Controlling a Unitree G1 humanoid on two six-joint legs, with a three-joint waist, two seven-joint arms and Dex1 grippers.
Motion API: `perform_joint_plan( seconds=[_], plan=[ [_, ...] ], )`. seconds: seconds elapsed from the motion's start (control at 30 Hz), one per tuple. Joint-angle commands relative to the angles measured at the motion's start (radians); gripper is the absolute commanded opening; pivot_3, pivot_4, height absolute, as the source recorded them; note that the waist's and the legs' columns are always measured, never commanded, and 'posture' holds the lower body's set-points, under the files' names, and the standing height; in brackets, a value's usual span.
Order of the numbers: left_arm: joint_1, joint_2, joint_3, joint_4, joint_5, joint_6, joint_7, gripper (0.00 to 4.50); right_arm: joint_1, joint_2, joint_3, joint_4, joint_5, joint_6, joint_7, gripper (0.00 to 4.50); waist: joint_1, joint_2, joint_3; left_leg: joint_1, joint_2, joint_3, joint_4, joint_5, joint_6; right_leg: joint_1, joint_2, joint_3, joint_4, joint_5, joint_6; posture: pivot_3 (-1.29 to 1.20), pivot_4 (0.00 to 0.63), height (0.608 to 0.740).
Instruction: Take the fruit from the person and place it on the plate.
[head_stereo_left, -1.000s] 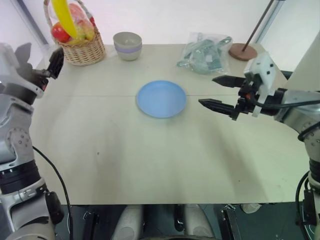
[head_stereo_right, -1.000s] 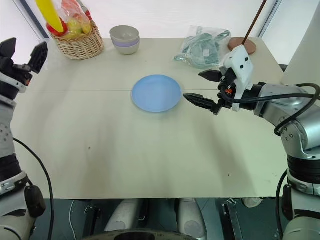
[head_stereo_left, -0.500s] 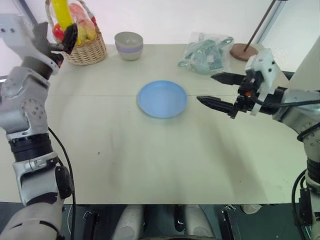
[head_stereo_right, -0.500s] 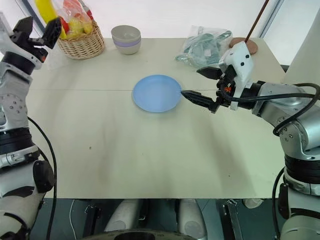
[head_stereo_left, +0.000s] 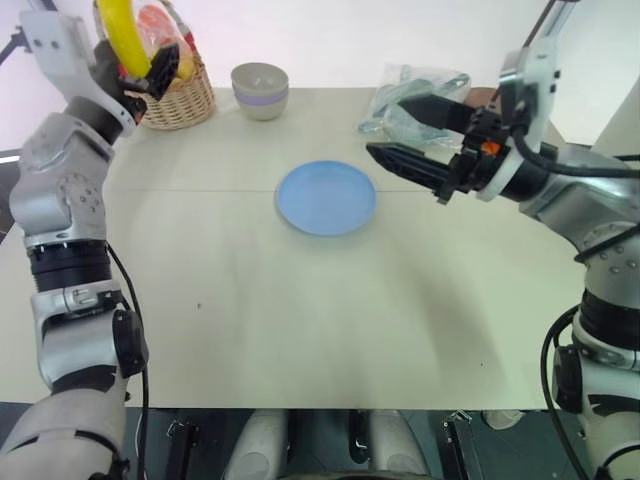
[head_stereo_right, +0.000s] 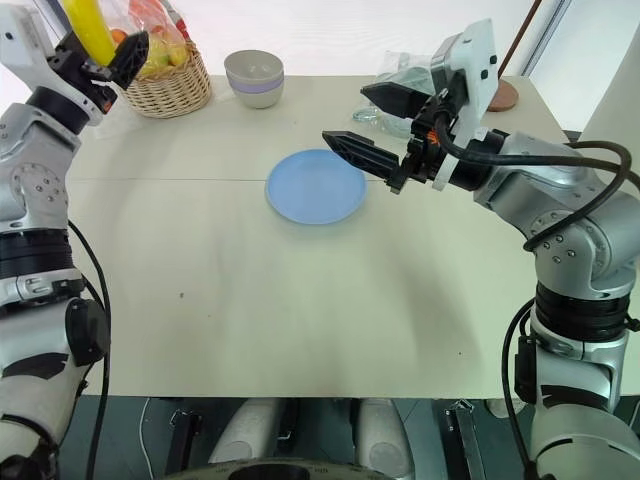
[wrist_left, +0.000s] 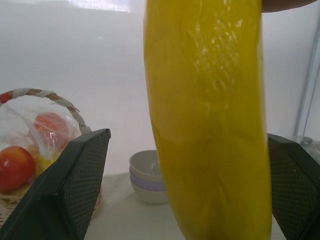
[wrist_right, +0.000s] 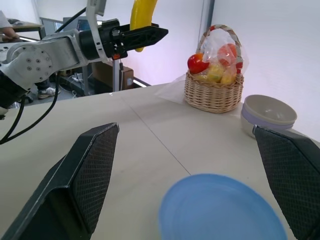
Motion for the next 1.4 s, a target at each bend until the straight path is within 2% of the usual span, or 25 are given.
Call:
perform_joint_plan(
  seconds=[0.03, 0.67, 0.77, 0.8, 0.83, 0.9, 0.93, 0.97, 1.4],
  plan=[
    [-0.052, 0.01, -0.014, 0.003, 0.007, -0.03, -0.025, 4.5, -0.014, 0.006, -0.015, -0.036, 0.017, -0.007, -0.015, 4.4, 0.0, 0.0, 0.0, 0.0, 0.0, 0.0, 0.0, 0.0, 0.0, 0.0, 0.0, 0.0, 0.0, 0.0, 0.0, 0.0, 0.15, 0.74],
    [0.071, 0.073, 0.035, -0.252, -0.055, 0.1, -0.021, 4.5, 0.003, 0.001, 0.008, -0.034, -0.003, -0.012, -0.005, 4.4, -0.018, 0.0, 0.0, 0.0, 0.0, 0.0, 0.0, 0.0, 0.0, 0.0, 0.0, 0.0, 0.0, 0.0, 0.0, 0.0, 0.15, 0.74],
    [0.074, 0.073, 0.044, -0.259, -0.059, 0.104, -0.014, 3.61, -0.001, 0.003, 0.014, -0.029, -0.009, -0.017, -0.001, 4.5, -0.018, 0.0, 0.0, 0.0, 0.0, 0.0, 0.0, 0.0, 0.0, 0.0, 0.0, 0.0, 0.001, 0.0, 0.0, 0.0, 0.15, 0.74],
    [0.076, 0.073, 0.046, -0.258, -0.059, 0.103, -0.013, 3.23, -0.001, 0.002, 0.015, -0.027, -0.01, -0.018, 0.001, 4.5, -0.018, 0.0, 0.0, 0.0, 0.0, 0.0, 0.0, 0.0, 0.0, 0.0, 0.0, 0.0, 0.001, 0.0, 0.0, 0.0, 0.15, 0.74],
    [0.078, 0.074, 0.047, -0.257, -0.06, 0.102, -0.013, 2.6, 0.0, 0.002, 0.015, -0.027, -0.011, -0.019, 0.002, 4.5, -0.018, 0.0, 0.0, 0.0, 0.0, 0.0, 0.0, 0.0, 0.0, 0.0, 0.0, 0.0, 0.001, 0.0, 0.0, 0.0, 0.15, 0.74],
    [0.083, 0.075, 0.049, -0.254, -0.062, 0.101, -0.011, 1.64, 0.0, 0.001, 0.015, -0.027, -0.015, -0.019, 0.003, 4.5, -0.017, 0.0, 0.0, 0.0, 0.0, 0.0, 0.0, 0.0, 0.0, 0.0, 0.0, 0.0, 0.0, 0.0, 0.0, 0.0, 0.15, 0.74],
    [0.084, 0.075, 0.05, -0.253, -0.063, 0.101, -0.011, 1.24, 0.0, 0.001, 0.015, -0.027, -0.016, -0.019, 0.004, 4.5, -0.016, 0.0, 0.0, 0.0, 0.0, -0.001, 0.0, 0.0, 0.0, 0.0, 0.0, 0.0, 0.0, 0.0, 0.0, 0.0, 0.15, 0.74],
    [0.086, 0.075, 0.051, -0.253, -0.062, 0.101, -0.01, 1.08, 0.002, 0.0, 0.015, -0.028, -0.017, -0.018, 0.005, 4.5, -0.015, 0.0, 0.0, 0.0, 0.0, -0.001, 0.0, 0.0, 0.0, 0.0, 0.0, 0.0, 0.0, 0.0, 0.0, 0.0, 0.15, 0.74],
    [0.118, 0.09, 0.076, -0.265, -0.091, 0.119, -0.02, 1.05, 0.008, -0.014, 0.007, -0.027, -0.023, -0.014, 0.009, 4.5, -0.019, 0.0, 0.0, 0.0, 0.0, -0.001, 0.0, 0.0, 0.0, 0.0, 0.0, 0.0, 0.0, 0.0, 0.0, 0.0, 0.15, 0.74]
  ],
)
